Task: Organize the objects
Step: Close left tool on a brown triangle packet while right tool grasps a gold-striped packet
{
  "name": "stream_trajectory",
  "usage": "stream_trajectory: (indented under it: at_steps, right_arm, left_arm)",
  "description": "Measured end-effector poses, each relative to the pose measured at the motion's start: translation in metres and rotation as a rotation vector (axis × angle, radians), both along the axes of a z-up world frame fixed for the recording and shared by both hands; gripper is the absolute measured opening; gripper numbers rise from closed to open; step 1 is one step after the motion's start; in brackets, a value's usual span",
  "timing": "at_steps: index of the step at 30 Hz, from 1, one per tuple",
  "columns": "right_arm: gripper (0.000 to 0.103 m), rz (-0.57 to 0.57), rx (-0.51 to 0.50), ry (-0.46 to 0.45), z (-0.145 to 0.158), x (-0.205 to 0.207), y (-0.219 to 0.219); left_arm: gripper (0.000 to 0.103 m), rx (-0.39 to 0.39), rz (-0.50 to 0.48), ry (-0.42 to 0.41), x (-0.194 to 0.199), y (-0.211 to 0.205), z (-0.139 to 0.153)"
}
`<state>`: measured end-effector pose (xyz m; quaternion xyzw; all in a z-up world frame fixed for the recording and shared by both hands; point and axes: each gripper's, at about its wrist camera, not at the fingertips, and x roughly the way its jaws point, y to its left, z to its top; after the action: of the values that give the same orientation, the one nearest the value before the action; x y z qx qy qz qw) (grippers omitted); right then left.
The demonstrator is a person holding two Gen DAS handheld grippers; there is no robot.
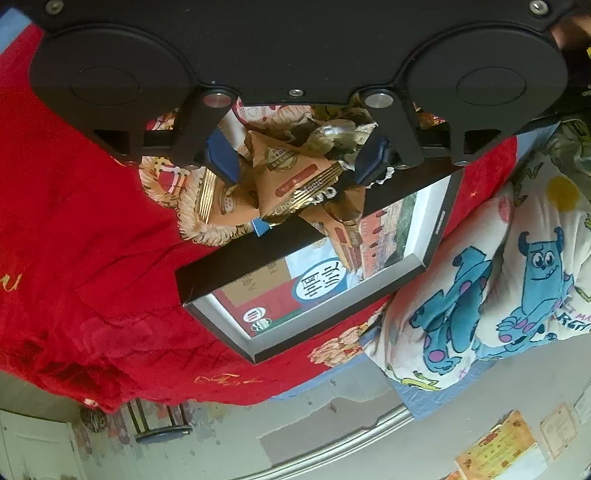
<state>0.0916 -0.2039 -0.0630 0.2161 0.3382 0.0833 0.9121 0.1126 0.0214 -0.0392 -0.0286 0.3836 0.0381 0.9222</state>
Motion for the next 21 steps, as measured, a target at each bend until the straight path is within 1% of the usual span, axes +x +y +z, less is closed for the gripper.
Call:
stream_trajectory:
  at_steps: [2,6,7,8,11,12,17,21]
  right_arm:
    - [0.066,-0.009,0.000,0.006,-0.003,0.003,0.001]
    - [0.066,-0.014,0.005,0.017,-0.007,0.005,0.002]
    - [0.066,-0.015,0.004,0.019,-0.008,0.005,0.002]
    - [0.066,-0.017,0.002,0.022,-0.008,0.005,0.002]
    - [0.066,-0.019,0.008,0.028,-0.010,0.004,0.001]
    - [0.066,-0.018,0.015,0.033,-0.010,0.004,0.001]
    - [0.057,-0.031,0.035,0.065,-0.013,0.006,-0.001]
    - [0.052,-0.037,0.058,0.064,-0.014,0.004,-0.005]
  left_arm:
    - [0.073,-0.005,-0.007,0.016,0.002,-0.001,-0.003]
    - [0.071,0.002,-0.007,0.052,0.006,-0.004,-0.010]
    - [0.066,0.005,-0.003,0.058,0.007,-0.004,-0.012]
    - [0.058,0.001,0.001,0.060,0.008,-0.004,-0.013]
    - [0.049,-0.030,0.005,0.077,0.009,-0.002,-0.014]
    - [0.049,-0.027,0.008,0.078,0.008,-0.002,-0.015]
    - [0.048,0.027,0.002,0.068,0.004,-0.011,-0.015]
    - [0.048,0.024,0.003,0.067,0.002,-0.012,-0.015]
